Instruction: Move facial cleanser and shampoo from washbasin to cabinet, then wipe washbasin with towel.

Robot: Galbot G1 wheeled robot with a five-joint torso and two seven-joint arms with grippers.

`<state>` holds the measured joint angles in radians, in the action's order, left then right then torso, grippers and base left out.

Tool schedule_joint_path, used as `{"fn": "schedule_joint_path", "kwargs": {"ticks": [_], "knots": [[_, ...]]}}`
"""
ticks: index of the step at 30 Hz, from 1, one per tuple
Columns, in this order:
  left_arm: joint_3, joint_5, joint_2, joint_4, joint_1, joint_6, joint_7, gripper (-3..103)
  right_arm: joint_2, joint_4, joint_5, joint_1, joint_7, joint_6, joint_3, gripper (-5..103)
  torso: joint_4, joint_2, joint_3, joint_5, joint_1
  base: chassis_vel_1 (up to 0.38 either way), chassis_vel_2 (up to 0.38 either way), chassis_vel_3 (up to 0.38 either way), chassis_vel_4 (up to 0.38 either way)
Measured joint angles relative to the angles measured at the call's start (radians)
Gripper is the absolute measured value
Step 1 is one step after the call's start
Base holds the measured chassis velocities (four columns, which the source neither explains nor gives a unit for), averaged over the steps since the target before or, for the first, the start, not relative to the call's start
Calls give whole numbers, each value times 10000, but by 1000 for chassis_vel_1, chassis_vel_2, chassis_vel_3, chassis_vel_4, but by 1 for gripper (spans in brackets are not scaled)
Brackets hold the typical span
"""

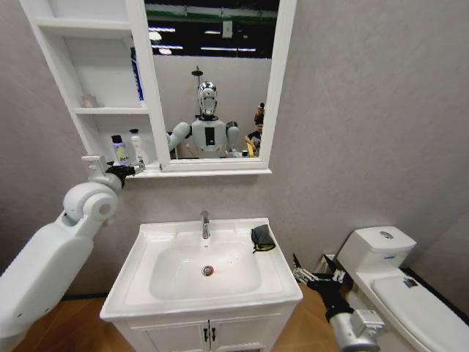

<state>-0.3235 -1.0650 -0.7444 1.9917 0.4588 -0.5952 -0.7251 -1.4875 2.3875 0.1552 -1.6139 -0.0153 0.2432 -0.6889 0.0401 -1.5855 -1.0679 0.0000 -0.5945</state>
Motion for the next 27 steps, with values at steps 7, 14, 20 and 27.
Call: {"fn": "schedule_joint_path", "kwargs": {"ticks": [7,14,20,27], "knots": [[-1470,652,-341,1833,2557,295,37,100,7,189,20,-2,-96,8,-85,100,1,0,1,4,0,0,0,0,0],[-4239,5298,-3461,3835,8769,2273,3410,100,78,464,87,103,-160,219,-121,100,-5,0,2,2,1,0,0,0,0],[-4527,8079,-6292,4267,11835,3772,5293,100,119,469,89,75,-126,243,-79,100,-2,-2,2,4,3,0,0,0,0],[-5245,8882,-7522,4137,13091,4609,6435,100,154,530,107,-144,-60,217,-131,100,2,-1,0,3,-1,0,0,0,0]]}}
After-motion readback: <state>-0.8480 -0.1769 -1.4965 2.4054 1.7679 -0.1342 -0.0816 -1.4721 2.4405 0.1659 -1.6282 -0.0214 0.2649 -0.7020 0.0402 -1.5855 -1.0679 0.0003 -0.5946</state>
